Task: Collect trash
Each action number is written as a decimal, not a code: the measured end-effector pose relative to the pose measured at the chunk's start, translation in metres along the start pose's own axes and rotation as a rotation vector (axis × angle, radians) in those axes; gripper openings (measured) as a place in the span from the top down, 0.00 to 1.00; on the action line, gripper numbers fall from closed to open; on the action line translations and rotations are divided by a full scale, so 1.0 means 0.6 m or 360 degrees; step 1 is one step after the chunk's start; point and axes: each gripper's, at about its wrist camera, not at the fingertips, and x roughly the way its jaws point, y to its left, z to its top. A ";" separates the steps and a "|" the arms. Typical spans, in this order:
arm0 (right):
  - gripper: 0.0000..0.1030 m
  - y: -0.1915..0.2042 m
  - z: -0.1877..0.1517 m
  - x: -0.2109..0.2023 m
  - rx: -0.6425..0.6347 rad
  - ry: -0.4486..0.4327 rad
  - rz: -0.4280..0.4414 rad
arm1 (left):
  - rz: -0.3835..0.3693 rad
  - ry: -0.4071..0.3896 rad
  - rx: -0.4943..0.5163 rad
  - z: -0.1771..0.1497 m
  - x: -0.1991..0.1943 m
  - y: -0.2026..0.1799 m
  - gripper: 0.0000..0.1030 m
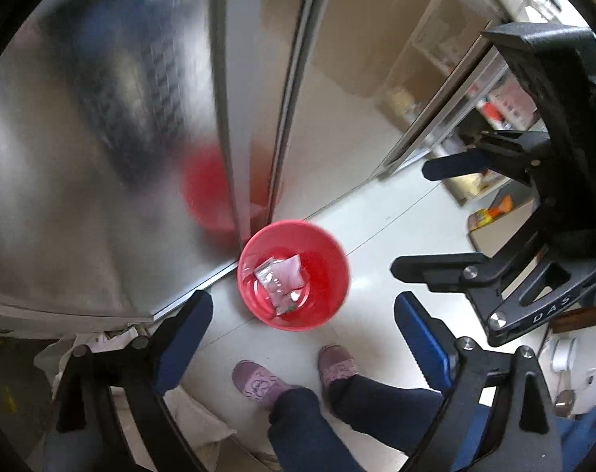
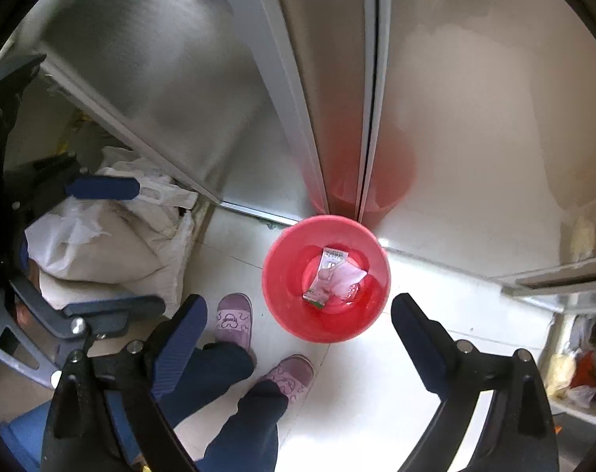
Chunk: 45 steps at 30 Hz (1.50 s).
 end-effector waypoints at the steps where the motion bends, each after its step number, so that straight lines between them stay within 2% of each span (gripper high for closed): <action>1: 0.07 0.005 0.004 -0.025 -0.0017 -0.0015 -0.0004 | -0.0016 0.0004 -0.0021 0.005 -0.023 -0.007 0.00; 9: 0.01 0.038 0.042 -0.217 -0.0019 -0.0105 -0.0013 | 0.0074 -0.0050 -0.0069 0.052 -0.192 -0.037 0.00; 13: 0.01 0.056 0.067 -0.282 -0.0009 -0.0150 -0.0049 | 0.0159 -0.0101 -0.0132 0.073 -0.269 -0.023 0.00; 21: 0.01 0.090 0.151 -0.344 -0.0072 -0.0287 -0.0052 | 0.0330 -0.0171 -0.0304 0.114 -0.375 0.056 0.00; 24: 0.01 0.103 0.184 -0.349 -0.0128 -0.0313 -0.0056 | 0.0432 -0.0191 -0.0291 0.136 -0.401 0.092 0.00; 27: 0.01 0.111 0.221 -0.342 -0.0156 -0.0304 -0.0058 | 0.0491 -0.0170 -0.0290 0.159 -0.409 0.138 0.00; 34: 0.01 0.132 0.305 -0.317 -0.0151 -0.0274 -0.0048 | 0.0486 -0.0092 -0.0313 0.198 -0.405 0.267 0.00; 39: 0.01 0.140 0.360 -0.309 -0.0125 -0.0240 -0.0041 | 0.0499 -0.0018 -0.0269 0.221 -0.373 0.318 0.00; 45: 0.01 0.157 0.400 -0.299 -0.0131 -0.0217 -0.0048 | 0.0459 0.0002 -0.0315 0.232 -0.351 0.368 0.00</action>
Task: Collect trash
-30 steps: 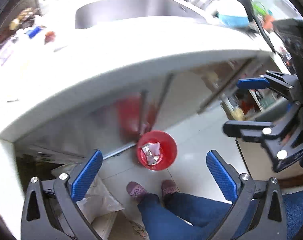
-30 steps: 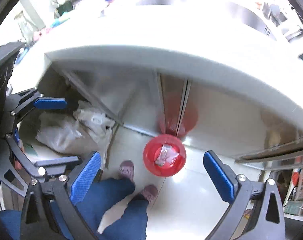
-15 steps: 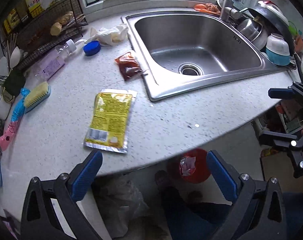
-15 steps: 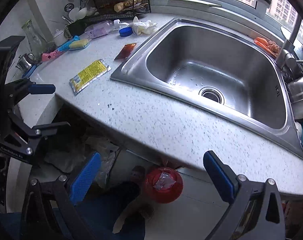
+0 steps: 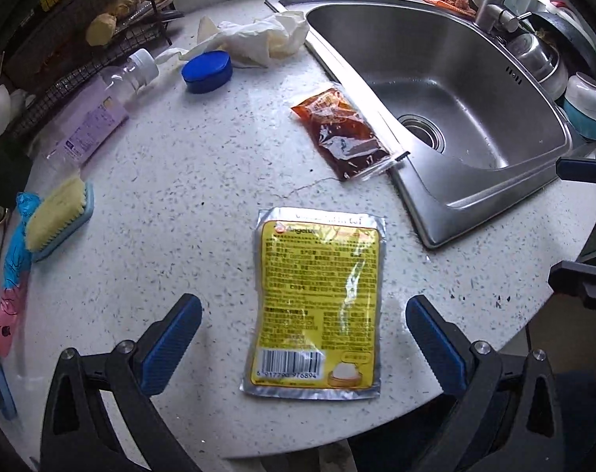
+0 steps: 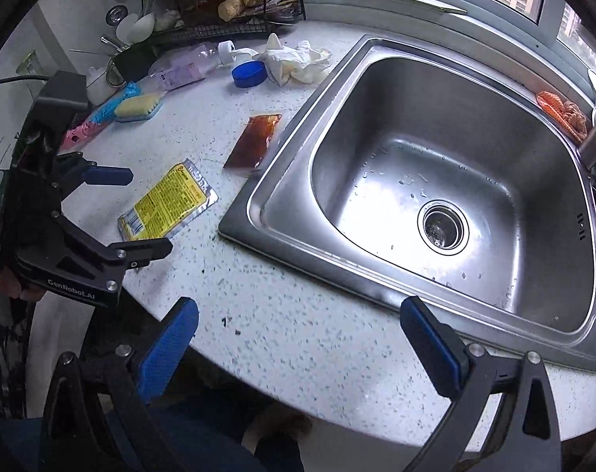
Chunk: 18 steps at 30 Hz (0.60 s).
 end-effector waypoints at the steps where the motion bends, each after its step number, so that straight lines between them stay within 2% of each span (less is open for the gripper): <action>1: 0.01 0.000 0.004 0.000 0.0000 0.0002 0.0002 | -0.0005 0.0005 -0.0009 0.002 0.002 0.004 0.00; 5: 0.01 0.008 0.021 0.007 -0.0014 0.0009 0.0003 | -0.0071 0.0030 -0.0042 0.007 0.018 0.022 0.00; 7: 0.01 0.010 0.029 0.009 -0.0012 0.0009 0.0002 | -0.0010 0.0039 -0.0018 0.007 0.024 0.024 0.00; 14: 0.01 0.001 0.049 0.010 0.0040 -0.0021 0.0005 | 0.0001 0.0051 -0.0040 -0.006 0.020 0.012 0.02; 17: 0.01 -0.010 0.052 0.015 0.0096 -0.0009 0.0008 | 0.0000 0.0028 -0.0042 -0.005 0.007 -0.001 0.21; 18: 0.01 -0.012 0.053 0.017 0.0109 -0.0002 0.0006 | -0.0004 0.0013 -0.0045 -0.004 0.002 -0.003 0.33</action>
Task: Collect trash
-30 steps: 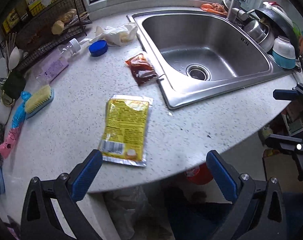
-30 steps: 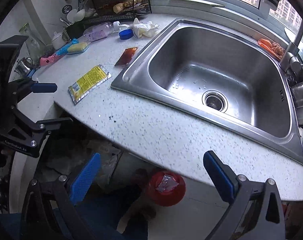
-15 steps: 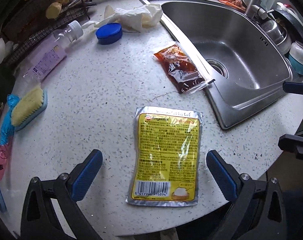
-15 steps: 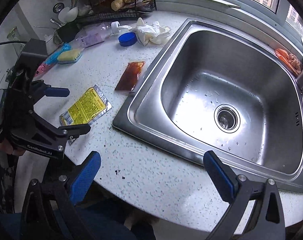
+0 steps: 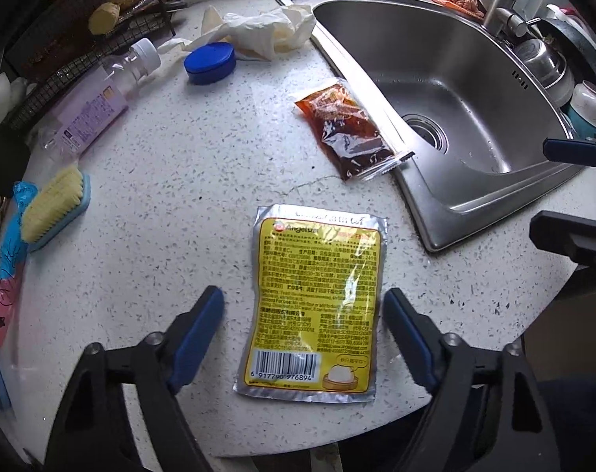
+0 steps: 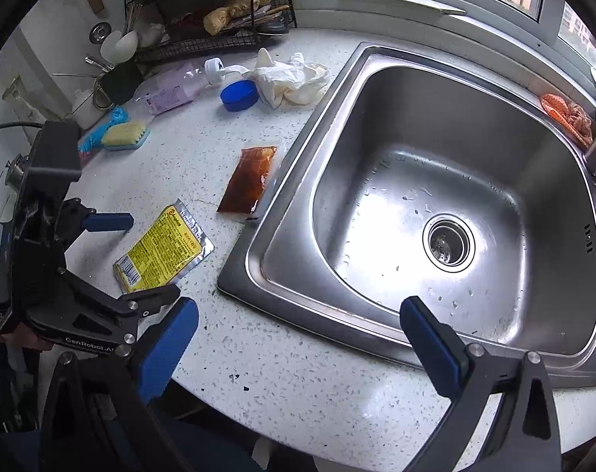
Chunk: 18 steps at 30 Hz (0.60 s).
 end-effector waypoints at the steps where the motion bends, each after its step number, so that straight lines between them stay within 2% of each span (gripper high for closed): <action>1: 0.01 -0.003 0.001 0.001 0.0012 0.0006 -0.0006 | 0.0000 -0.0016 -0.0006 0.000 -0.003 -0.002 0.44; 7: 0.01 -0.003 0.012 0.000 0.0036 -0.0003 -0.0030 | -0.0005 -0.0035 0.0029 -0.004 -0.008 -0.012 0.56; 13: 0.01 0.007 0.023 0.006 0.0001 0.0005 -0.0045 | -0.0046 -0.0037 -0.0038 -0.001 -0.009 -0.004 0.58; 18: 0.01 0.014 0.033 0.013 -0.0032 0.0018 -0.0050 | -0.0117 -0.0029 -0.0164 0.003 -0.020 0.039 0.58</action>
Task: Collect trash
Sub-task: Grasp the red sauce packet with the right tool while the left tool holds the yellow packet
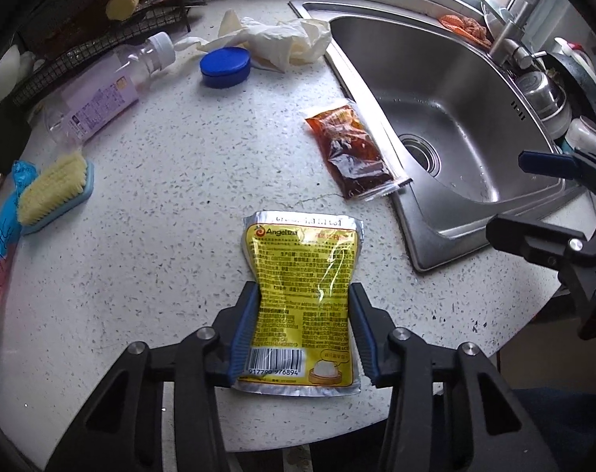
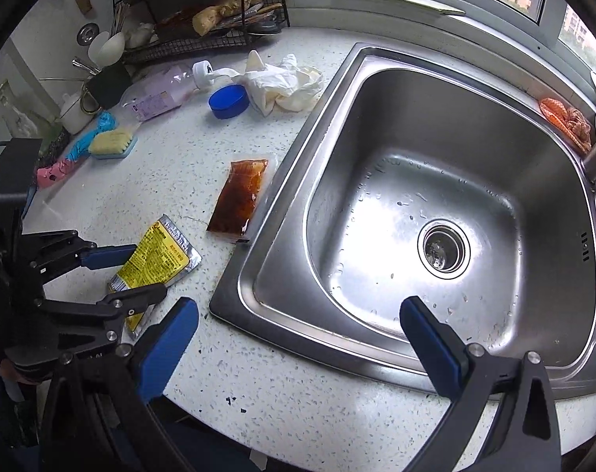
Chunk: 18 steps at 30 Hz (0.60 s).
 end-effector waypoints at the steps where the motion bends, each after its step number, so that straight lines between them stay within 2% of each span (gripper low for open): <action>1: 0.01 0.001 0.003 0.001 -0.0008 0.0003 -0.0001 | -0.0010 -0.0010 -0.0027 0.002 -0.003 0.009 0.58; 10: 0.01 0.036 0.049 0.034 -0.0121 0.0051 0.0001 | 0.0004 -0.0095 -0.0115 0.026 -0.034 0.072 0.58; 18: 0.01 0.065 0.094 0.083 -0.0146 0.0110 -0.0009 | 0.0032 -0.0080 -0.0117 0.047 -0.026 0.100 0.58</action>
